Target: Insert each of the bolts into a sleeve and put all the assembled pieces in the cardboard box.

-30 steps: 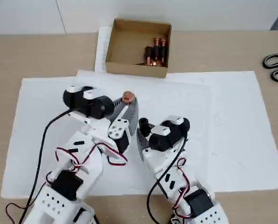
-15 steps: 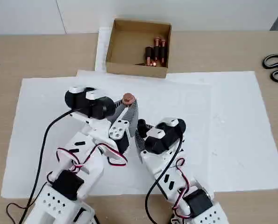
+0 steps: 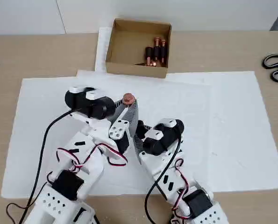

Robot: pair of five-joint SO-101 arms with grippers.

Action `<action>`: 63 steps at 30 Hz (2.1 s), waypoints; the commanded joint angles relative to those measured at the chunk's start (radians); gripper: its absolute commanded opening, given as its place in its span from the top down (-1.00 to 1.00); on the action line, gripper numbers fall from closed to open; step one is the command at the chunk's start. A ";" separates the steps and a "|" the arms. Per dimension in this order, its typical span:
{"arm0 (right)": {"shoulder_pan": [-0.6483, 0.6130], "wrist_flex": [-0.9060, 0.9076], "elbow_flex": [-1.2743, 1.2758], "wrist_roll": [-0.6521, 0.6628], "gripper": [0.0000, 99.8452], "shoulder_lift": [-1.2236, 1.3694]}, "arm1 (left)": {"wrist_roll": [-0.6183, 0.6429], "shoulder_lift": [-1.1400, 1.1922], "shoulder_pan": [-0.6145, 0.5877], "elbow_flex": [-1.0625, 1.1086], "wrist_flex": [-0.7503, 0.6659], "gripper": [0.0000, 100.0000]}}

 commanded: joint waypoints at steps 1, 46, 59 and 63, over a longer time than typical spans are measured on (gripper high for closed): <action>-0.010 -0.005 -0.005 0.009 0.99 -0.005 | 0.003 -0.020 0.008 -0.048 -0.029 0.99; -0.015 -0.005 -0.012 0.009 0.99 -0.012 | 0.084 -0.017 0.008 -0.002 0.161 0.99; -0.015 -0.054 -0.011 0.012 0.99 -0.013 | 0.084 -0.017 0.018 -0.013 0.201 0.99; -0.015 -0.099 -0.008 0.012 0.99 -0.013 | 0.084 -0.015 0.018 -0.076 0.278 0.99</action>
